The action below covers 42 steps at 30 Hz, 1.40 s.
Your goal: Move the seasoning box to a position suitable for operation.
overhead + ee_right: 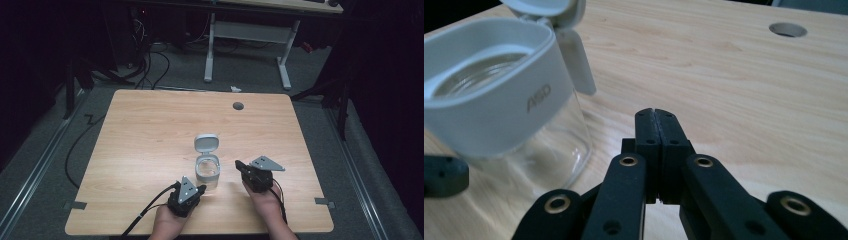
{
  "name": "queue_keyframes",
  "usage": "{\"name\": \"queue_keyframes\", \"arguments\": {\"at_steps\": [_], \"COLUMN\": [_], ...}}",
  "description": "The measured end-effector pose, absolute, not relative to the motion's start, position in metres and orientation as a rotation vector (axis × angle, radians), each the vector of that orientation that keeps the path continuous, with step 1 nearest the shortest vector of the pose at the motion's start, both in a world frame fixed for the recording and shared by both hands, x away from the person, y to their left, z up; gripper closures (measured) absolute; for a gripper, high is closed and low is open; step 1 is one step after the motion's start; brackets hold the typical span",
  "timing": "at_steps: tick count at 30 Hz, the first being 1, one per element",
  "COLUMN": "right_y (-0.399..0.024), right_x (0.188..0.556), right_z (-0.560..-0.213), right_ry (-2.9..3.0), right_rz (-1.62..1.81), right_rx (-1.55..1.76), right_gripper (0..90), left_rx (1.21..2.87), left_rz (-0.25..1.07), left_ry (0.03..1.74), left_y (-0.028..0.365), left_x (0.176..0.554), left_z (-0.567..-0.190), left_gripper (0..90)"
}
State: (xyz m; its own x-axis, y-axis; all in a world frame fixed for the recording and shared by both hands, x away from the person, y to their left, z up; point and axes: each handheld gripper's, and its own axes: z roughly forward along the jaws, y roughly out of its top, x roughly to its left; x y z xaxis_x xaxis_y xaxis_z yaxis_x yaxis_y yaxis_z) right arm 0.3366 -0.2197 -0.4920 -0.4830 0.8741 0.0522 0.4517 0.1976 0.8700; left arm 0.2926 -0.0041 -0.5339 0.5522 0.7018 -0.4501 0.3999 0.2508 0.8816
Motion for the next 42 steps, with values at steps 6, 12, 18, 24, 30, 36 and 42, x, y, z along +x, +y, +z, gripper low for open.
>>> {"name": "queue_keyframes", "arguments": {"at_steps": [6, 12, 18, 24, 30, 36, 42], "right_y": [-0.209, -0.199, -0.191, -0.185, -0.179, -0.174, -0.17], "right_x": [0.354, 0.374, 0.39, 0.399, 0.405, 0.406, 0.4], "right_z": [-0.485, -0.479, -0.473, -0.463, -0.454, -0.446, -0.438], "right_ry": [2.022, 2.01, 2.011, 2.009, 1.997, 1.992, 2.006], "right_rz": [1.245, 1.258, 1.263, 1.276, 1.297, 1.326, 1.334], "right_rx": [1.208, 1.208, 1.205, 1.18, 1.159, 1.138, 1.099], "right_gripper": [89.9, 89.8, 89.8, 89.9, 89.9, 89.8, 89.8], "left_rx": [1.348, 1.34, 1.334, 1.335, 1.338, 1.338, 1.326], "left_rz": [0.261, 0.259, 0.254, 0.255, 0.244, 0.241, 0.241], "left_ry": [1.057, 1.062, 1.056, 1.055, 1.06, 1.061, 1.071], "left_y": [-0.003, -0.002, -0.001, -0.001, -0.001, 0.0, 0.001], "left_x": [0.294, 0.294, 0.293, 0.293, 0.294, 0.294, 0.295], "left_z": [-0.534, -0.534, -0.533, -0.534, -0.533, -0.533, -0.533], "left_gripper": [90.0, 90.0, 90.0, 90.0, 90.0, 90.0, 90.0]}}
